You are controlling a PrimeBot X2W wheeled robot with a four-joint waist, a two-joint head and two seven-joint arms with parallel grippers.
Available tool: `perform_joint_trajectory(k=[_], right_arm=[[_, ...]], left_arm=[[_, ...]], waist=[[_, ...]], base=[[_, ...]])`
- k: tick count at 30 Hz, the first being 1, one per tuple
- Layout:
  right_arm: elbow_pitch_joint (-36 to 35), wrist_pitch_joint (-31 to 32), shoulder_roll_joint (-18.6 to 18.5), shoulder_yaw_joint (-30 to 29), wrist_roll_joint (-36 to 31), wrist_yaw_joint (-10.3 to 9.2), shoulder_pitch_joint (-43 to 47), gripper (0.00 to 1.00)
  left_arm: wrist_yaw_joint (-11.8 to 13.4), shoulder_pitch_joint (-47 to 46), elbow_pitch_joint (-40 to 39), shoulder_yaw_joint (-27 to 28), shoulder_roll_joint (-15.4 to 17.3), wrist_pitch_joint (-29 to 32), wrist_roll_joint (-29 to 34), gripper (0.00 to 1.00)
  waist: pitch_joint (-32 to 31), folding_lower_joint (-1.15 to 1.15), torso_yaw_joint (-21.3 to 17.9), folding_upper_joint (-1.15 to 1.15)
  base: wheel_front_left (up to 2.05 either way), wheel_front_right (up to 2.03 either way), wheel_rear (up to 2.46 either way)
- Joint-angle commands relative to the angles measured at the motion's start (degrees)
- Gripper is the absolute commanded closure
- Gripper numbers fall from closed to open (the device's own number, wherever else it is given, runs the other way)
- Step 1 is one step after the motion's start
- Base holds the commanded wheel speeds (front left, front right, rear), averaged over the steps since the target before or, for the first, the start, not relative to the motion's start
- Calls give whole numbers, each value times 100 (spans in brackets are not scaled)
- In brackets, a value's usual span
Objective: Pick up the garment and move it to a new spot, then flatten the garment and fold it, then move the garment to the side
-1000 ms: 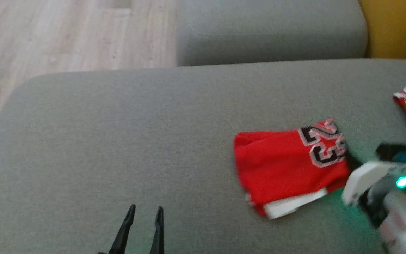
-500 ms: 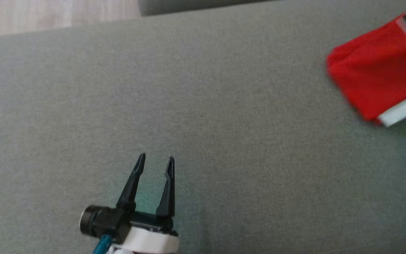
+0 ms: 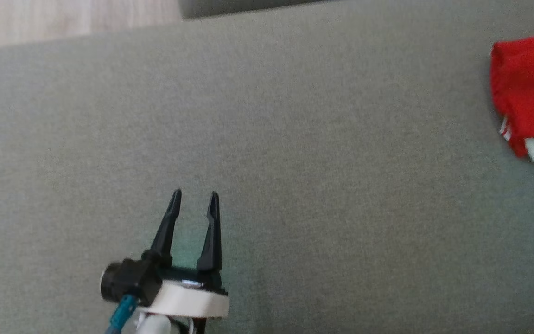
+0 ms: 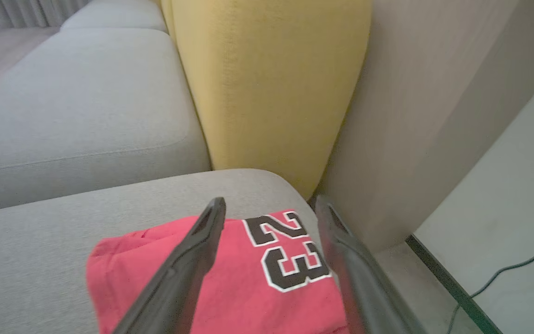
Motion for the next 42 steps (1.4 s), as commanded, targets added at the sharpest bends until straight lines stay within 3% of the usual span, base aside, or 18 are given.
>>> perform_joint_trajectory(k=[1, 4, 8, 13, 19, 26, 42], right_arm=[[-257, -294, 132, 7, -122, 39, 366, 0], [-449, -695, 821, 59, -57, 39, 964, 0], [-995, -1207, 1643, 559, 290, 39, 1950, 0], [-1574, -2135, 2188, 1236, 607, 39, 3324, 0], [-2256, -2376, 2484, 1726, 370, 39, 4298, 0], [-3190, -2381, 2891, 1367, -583, 39, 5334, 0], [-3336, -2382, 3114, 1250, -995, 39, 5583, 0]], left_arm=[[-13, 94, -74, 178, -36, -54, -34, 0], [-91, 338, 139, 193, -36, -54, -98, 0], [-122, 747, 425, 356, -25, -54, -12, 0], [-67, 1057, 431, 676, -26, -54, 161, 0], [59, 1444, 294, 1009, -31, -54, 254, 0], [129, 2004, 74, 1232, -34, -54, 471, 0], [20, 1986, 475, 1271, -35, -54, 742, 0]], waist=[[-417, 0, 97, 0], [-1013, 0, 169, 0], [-1664, 0, 152, 0], [-2245, 0, 268, 0], [-2649, 0, 281, 0], [-2968, 0, 218, 0], [-2968, 0, 362, 0]], base=[[0, 0, 0], [0, 0, 0], [0, 0, 0], [0, 0, 0], [0, 0, 0], [0, 0, 0], [0, 0, 0]])
